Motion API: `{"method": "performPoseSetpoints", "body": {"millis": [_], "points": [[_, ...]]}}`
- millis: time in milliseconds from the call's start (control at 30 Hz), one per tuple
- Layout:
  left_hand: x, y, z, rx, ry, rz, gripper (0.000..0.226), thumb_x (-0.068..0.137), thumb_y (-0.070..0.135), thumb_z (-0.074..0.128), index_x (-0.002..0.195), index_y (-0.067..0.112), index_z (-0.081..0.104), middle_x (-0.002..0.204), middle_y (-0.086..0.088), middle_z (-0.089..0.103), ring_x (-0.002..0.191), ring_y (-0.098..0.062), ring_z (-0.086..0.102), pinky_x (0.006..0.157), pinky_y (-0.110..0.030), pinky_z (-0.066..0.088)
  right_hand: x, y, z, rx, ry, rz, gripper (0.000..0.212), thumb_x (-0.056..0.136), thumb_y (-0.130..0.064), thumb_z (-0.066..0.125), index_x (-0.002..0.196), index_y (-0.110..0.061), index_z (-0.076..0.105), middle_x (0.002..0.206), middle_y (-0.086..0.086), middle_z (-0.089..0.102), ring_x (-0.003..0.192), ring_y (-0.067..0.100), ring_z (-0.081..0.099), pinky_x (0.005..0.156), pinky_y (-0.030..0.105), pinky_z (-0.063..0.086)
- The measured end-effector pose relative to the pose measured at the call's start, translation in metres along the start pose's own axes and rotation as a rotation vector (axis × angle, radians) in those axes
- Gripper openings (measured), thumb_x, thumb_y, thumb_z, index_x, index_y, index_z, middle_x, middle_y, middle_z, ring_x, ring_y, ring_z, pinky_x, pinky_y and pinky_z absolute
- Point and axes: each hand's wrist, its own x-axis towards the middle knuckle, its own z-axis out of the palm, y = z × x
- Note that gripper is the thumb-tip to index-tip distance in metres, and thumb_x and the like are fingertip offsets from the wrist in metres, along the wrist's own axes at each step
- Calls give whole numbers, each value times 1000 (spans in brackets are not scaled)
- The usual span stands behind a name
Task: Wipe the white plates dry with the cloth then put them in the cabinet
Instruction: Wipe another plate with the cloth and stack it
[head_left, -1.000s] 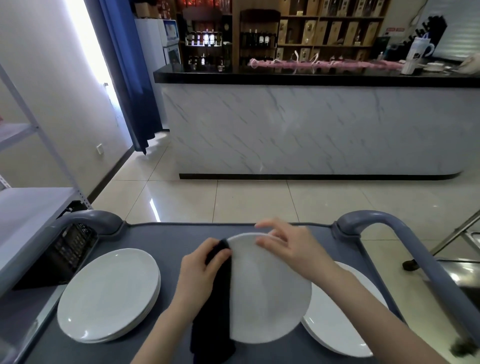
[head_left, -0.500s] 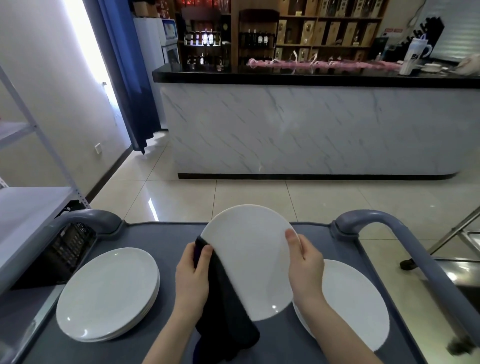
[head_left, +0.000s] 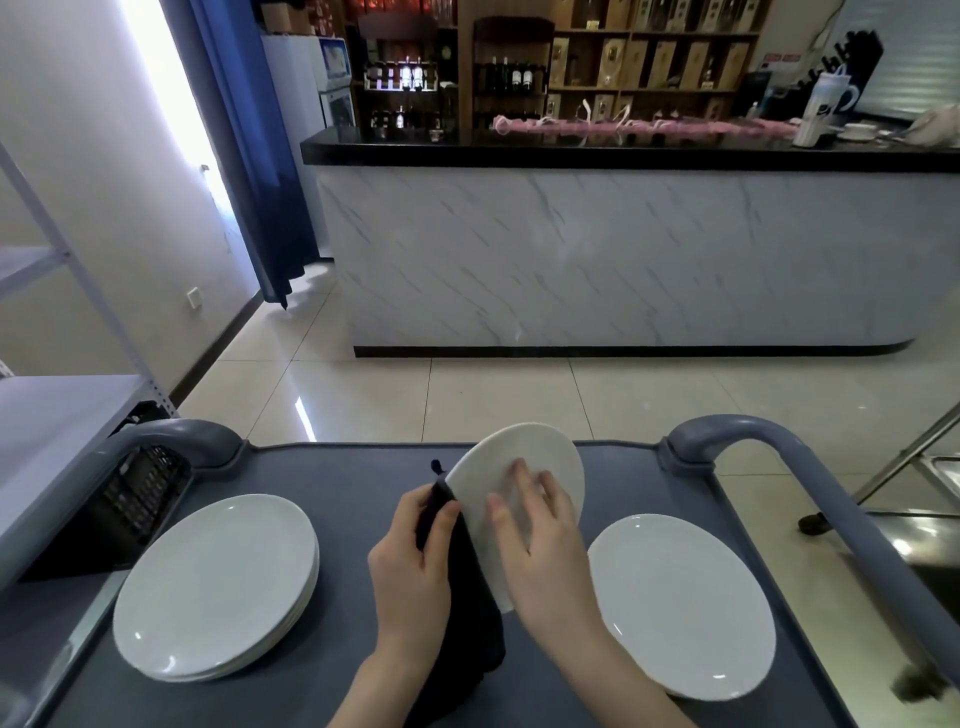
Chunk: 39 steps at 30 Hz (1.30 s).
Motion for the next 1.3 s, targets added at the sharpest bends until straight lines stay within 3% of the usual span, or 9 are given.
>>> {"method": "performPoseSetpoints", "body": {"millis": [100, 200, 267, 333, 400, 533, 733, 933, 1300], "points": [[-6, 3, 2, 14, -80, 18, 49, 94, 8, 61, 95, 57, 60, 92, 25, 70, 86, 3, 66, 70, -4, 43, -1, -7, 4, 144, -19, 84, 73, 94, -61, 42, 156, -29, 22, 165, -6, 16, 148, 11, 23, 105, 16, 21], [-12, 5, 1, 15, -163, 62, 59, 92, 3, 63, 103, 61, 59, 97, 27, 70, 91, 6, 66, 74, -3, 43, -2, -13, 6, 263, 20, 96, 73, 91, -64, 47, 151, -26, 35, 153, -7, 42, 133, 7, 46, 95, 11, 31], [-13, 6, -1, 10, -248, 114, 57, 92, 5, 64, 114, 58, 58, 105, 27, 70, 98, 5, 66, 78, -4, 45, -2, -14, 7, 342, 60, 77, 60, 89, -63, 49, 133, -23, 51, 118, -9, 69, 103, 0, 64, 80, 7, 43], [-11, 7, -3, -8, -376, 142, 50, 94, 15, 62, 128, 51, 53, 117, 24, 67, 108, 1, 64, 85, -8, 46, -2, -15, 7, 404, 112, 67, 34, 94, -53, 51, 110, -24, 61, 83, -12, 72, 80, -4, 67, 68, 7, 46], [-8, 6, -3, -23, -524, 132, 49, 97, 22, 57, 139, 43, 47, 129, 21, 62, 120, -2, 59, 95, -13, 45, -1, -14, 5, 422, 142, 69, 27, 97, -45, 51, 89, -22, 62, 72, -12, 70, 70, 0, 66, 61, 13, 48], [-4, 2, 4, 55, -603, 119, 56, 98, 25, 42, 146, 50, 28, 153, 30, 32, 143, 5, 27, 116, -16, 24, 2, -9, 0, 516, 84, 97, 33, 102, -36, 47, 90, -17, 71, 86, 2, 76, 87, 16, 72, 80, 35, 56], [-1, -4, 16, 140, -594, 166, 52, 100, 41, 26, 147, 49, 7, 154, 41, -3, 147, 8, -1, 120, -17, 3, -2, -8, -10, 761, -61, 148, 34, 102, -36, 44, 110, -18, 73, 106, 2, 76, 105, 15, 70, 89, 28, 55], [24, -7, 23, 173, -594, 85, 51, 100, 40, 20, 147, 47, 2, 155, 37, -7, 145, 12, -7, 124, -31, -1, -8, -3, -17, 857, 1, 209, 34, 96, -36, 53, 92, -13, 78, 98, 10, 77, 96, 22, 73, 81, 31, 56], [-21, -15, 28, 101, -530, 85, 49, 98, 49, 29, 145, 49, 15, 152, 45, 5, 147, 8, 3, 123, -25, 3, 3, 1, -37, 965, 128, 243, 33, 101, -32, 49, 97, -6, 70, 93, 10, 78, 84, 19, 75, 61, 21, 57]]}}
